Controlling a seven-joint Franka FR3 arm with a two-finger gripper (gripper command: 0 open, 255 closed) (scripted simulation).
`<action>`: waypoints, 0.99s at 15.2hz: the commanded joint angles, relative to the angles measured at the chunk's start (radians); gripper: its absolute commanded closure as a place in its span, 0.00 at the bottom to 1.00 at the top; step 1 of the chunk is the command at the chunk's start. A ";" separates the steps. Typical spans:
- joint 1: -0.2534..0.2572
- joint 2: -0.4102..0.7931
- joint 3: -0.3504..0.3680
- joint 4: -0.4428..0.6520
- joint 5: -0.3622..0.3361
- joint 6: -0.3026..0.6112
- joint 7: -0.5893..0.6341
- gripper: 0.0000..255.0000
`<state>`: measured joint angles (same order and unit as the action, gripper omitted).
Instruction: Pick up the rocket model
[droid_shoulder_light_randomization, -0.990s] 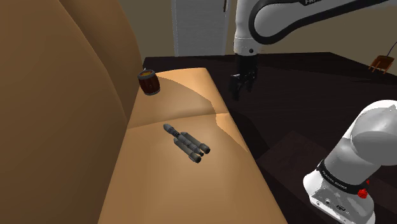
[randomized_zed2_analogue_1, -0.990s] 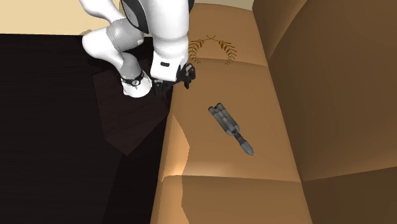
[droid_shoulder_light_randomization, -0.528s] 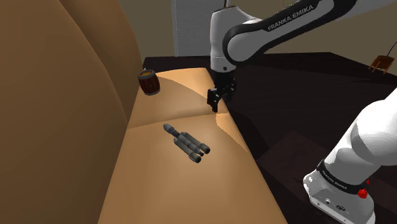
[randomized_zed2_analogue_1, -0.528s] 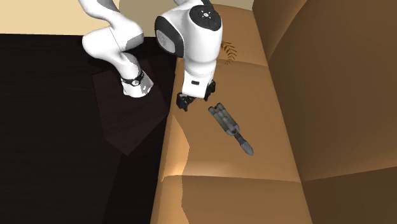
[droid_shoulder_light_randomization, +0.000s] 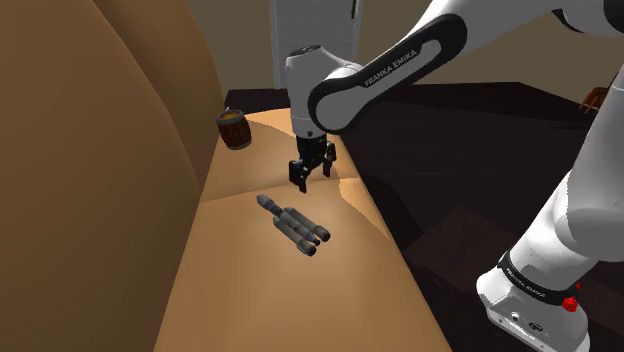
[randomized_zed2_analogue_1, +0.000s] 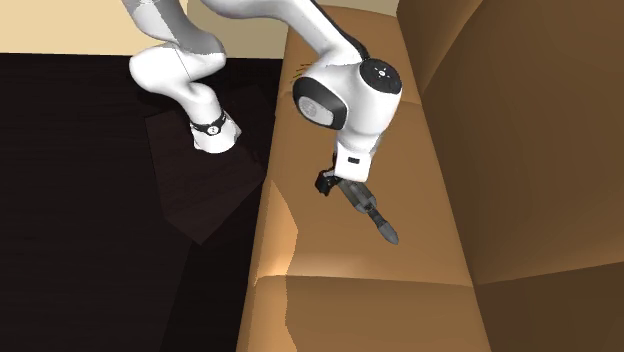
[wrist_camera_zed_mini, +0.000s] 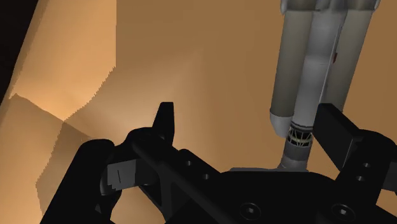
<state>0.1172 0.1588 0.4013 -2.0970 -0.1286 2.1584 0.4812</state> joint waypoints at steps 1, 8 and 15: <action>0.022 0.081 0.000 0.067 -0.045 0.005 0.049 0.00; 0.129 0.368 -0.040 0.340 -0.174 -0.007 0.170 0.00; 0.171 0.487 -0.065 0.434 -0.213 0.013 0.201 0.00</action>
<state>0.2857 0.6349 0.3388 -1.6660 -0.3378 2.1639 0.6802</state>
